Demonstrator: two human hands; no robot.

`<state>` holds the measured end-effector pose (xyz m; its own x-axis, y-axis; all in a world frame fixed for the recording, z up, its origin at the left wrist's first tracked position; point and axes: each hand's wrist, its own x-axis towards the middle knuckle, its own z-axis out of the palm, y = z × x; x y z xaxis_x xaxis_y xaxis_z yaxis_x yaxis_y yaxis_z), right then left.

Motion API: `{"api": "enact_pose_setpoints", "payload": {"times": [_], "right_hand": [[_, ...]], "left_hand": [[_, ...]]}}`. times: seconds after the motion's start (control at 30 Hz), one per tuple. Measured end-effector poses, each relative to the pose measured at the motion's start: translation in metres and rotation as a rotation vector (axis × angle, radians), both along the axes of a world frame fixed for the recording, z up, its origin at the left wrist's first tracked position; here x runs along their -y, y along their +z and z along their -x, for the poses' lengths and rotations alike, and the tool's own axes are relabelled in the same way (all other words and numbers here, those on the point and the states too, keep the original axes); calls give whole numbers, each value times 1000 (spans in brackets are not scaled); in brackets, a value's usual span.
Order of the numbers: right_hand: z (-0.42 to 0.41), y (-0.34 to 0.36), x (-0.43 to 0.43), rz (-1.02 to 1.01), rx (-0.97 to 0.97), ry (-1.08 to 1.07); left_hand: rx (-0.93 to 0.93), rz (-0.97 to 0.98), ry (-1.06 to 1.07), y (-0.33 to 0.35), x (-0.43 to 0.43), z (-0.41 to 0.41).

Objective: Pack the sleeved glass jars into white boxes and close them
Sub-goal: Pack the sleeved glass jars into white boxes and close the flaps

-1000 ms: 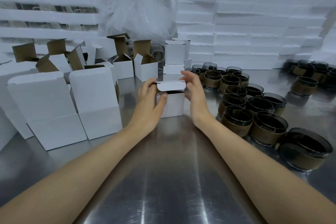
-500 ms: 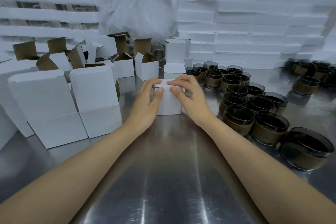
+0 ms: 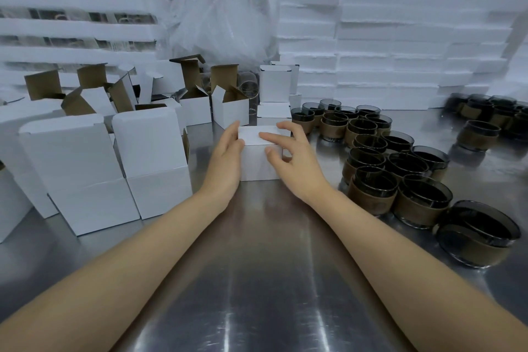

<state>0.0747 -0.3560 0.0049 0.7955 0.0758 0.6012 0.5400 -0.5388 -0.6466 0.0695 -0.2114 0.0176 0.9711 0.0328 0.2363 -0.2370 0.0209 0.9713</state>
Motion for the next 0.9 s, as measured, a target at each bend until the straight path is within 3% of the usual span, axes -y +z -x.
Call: {"api": "enact_pose_setpoints", "payload": {"times": [0.07,0.23,0.43,0.6,0.7,0.8,0.9], "right_hand": [[2,-2,-4,76,46,-63],[4,-3,-11,127,56,-178],[4,-16,-27,336,101,-203],[-4,-6,-23,55,360,-314],[-20,3,-20,-95,489,-350],[-42,10,-15,-129,514,-425],[-61,12,-14,-63,517,-495]], "left_hand": [[-34,70,12,-2,1,0],[-30,-151,95,-8,1,2],[53,-144,86,-9,2,3],[179,-53,53,-9,3,7],[116,-10,53,-11,4,3],[-32,39,99,-11,5,-4],[-38,44,118,-11,6,-6]]}}
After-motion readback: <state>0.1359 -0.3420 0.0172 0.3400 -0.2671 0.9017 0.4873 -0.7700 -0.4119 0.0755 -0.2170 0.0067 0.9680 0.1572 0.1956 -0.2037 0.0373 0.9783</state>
